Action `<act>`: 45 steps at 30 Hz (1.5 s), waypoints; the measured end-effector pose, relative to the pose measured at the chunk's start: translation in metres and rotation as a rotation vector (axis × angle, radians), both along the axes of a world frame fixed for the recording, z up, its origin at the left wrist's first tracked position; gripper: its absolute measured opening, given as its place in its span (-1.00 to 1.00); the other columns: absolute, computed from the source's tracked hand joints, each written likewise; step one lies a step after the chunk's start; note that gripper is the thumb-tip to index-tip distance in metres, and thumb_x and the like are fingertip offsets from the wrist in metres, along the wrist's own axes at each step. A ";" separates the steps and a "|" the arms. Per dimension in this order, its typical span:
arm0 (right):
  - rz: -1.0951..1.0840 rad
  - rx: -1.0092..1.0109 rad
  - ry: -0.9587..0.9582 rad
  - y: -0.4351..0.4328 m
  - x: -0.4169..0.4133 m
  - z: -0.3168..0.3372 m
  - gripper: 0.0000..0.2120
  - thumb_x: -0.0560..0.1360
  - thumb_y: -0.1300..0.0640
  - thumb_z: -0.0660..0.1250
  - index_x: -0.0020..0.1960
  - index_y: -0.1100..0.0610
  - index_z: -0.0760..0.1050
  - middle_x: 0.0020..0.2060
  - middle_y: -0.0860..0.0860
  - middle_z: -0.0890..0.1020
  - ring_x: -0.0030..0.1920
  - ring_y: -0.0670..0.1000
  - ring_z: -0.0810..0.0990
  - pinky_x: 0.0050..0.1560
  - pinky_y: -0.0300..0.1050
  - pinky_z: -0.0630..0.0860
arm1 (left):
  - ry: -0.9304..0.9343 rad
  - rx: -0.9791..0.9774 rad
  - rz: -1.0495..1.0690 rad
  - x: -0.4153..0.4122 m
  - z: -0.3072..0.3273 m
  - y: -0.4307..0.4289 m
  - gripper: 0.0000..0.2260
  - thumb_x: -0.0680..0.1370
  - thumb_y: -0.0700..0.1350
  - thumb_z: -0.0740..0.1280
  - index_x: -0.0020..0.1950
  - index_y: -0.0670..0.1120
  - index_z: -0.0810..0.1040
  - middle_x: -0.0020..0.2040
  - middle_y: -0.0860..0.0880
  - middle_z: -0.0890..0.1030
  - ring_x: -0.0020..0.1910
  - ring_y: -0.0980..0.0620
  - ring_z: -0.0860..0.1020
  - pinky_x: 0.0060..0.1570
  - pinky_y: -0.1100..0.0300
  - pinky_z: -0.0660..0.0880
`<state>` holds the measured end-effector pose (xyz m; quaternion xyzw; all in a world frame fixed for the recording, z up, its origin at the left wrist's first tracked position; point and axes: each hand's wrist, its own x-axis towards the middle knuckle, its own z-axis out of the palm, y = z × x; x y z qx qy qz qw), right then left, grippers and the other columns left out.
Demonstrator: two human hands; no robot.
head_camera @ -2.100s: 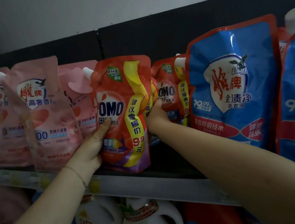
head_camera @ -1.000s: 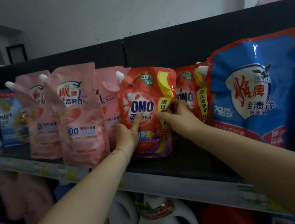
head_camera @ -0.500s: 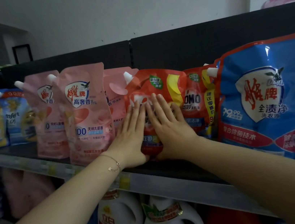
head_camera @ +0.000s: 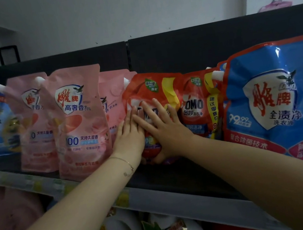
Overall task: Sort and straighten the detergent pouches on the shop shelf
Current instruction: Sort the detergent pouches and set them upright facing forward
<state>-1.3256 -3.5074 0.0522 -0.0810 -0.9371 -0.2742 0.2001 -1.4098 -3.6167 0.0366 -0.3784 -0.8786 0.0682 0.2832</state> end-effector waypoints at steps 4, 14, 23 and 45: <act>-0.026 -0.029 -0.010 0.004 -0.002 0.001 0.26 0.26 -0.44 0.36 0.48 -0.06 -0.51 0.47 0.11 -0.46 0.37 0.19 -0.56 0.33 0.21 -0.42 | -0.019 0.020 0.036 0.001 0.003 0.007 0.03 0.48 0.04 0.40 0.49 -0.23 -0.39 0.47 -0.24 -0.42 0.50 -0.16 -0.33 0.46 0.01 -0.22; 0.010 -0.202 -0.068 -0.014 0.025 0.000 0.08 0.42 -0.36 0.27 0.51 0.02 -0.46 0.47 0.11 -0.44 0.46 0.11 -0.46 0.44 0.12 -0.32 | -0.064 0.052 0.016 0.012 0.002 0.000 -0.14 0.56 -0.16 0.23 0.44 -0.23 -0.48 0.47 -0.20 -0.46 0.49 -0.12 -0.37 0.46 0.06 -0.21; -0.109 -0.451 0.109 -0.030 0.036 -0.031 0.12 0.47 -0.07 0.38 0.46 0.19 -0.52 0.42 0.20 -0.51 0.45 0.20 -0.46 0.47 0.17 -0.20 | -0.079 0.187 -0.277 0.022 -0.007 0.000 -0.05 0.50 -0.25 0.27 0.45 -0.08 -0.53 0.41 -0.08 -0.57 0.42 -0.08 -0.50 0.40 0.02 -0.36; -0.170 -0.114 -0.024 -0.018 0.020 -0.001 0.05 0.40 -0.39 0.27 0.56 0.17 -0.19 0.55 0.14 -0.15 0.54 0.16 -0.23 0.44 0.28 -0.21 | -0.205 0.132 -0.226 0.002 0.001 -0.004 0.14 0.41 -0.02 0.50 0.45 -0.05 -0.50 0.44 -0.01 -0.53 0.47 -0.03 -0.44 0.47 -0.02 -0.14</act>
